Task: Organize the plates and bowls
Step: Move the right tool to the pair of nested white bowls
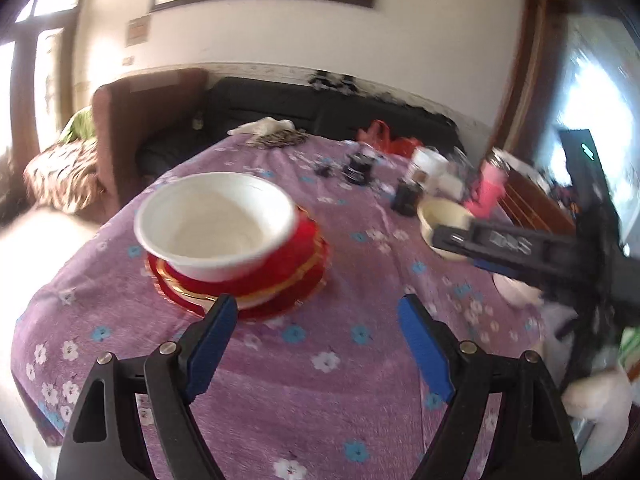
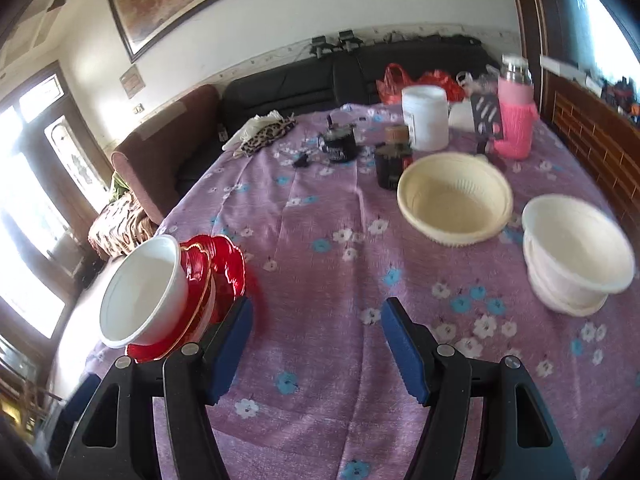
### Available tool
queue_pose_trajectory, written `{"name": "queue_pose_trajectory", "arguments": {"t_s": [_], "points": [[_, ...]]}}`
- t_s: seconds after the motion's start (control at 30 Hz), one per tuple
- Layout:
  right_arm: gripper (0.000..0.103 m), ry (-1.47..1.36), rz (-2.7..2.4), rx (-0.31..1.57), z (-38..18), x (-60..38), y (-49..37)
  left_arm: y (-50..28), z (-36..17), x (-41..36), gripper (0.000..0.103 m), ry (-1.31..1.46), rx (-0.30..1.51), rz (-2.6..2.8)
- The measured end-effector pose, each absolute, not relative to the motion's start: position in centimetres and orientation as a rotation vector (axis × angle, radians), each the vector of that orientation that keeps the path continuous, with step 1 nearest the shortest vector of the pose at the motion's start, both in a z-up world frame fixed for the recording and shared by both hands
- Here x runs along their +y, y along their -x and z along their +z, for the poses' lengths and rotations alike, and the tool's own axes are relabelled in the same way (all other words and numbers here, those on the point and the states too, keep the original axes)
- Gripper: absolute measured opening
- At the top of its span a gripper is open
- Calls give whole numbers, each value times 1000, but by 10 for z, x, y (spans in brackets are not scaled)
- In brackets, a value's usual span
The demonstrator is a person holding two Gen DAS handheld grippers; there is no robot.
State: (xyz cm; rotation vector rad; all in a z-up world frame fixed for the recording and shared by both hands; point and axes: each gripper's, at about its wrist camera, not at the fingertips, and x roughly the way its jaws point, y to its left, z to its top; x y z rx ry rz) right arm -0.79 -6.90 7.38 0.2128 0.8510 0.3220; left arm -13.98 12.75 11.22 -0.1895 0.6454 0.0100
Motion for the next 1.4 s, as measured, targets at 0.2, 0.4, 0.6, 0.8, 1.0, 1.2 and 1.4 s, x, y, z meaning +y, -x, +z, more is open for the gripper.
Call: {"name": "queue_pose_trajectory", "arguments": {"t_s": [0.2, 0.4, 0.6, 0.8, 1.0, 1.2, 1.4], "points": [[71, -215, 322, 877, 55, -59, 8, 154, 103, 105, 82, 65, 647, -14], [71, -72, 306, 839, 82, -33, -5, 175, 103, 123, 82, 99, 641, 2], [71, -199, 328, 839, 72, -85, 16, 179, 104, 128, 82, 59, 631, 21], [71, -421, 178, 744, 58, -206, 65, 162, 128, 106, 83, -35, 634, -61], [74, -699, -62, 666, 38, -335, 116, 123, 129, 66, 85, 20, 679, -187], [74, -782, -135, 650, 32, -386, 119, 92, 105, 32, 85, 23, 777, -229], [74, -719, -122, 690, 27, -383, 97, 66, 100, 17, 85, 17, 846, -214]]}}
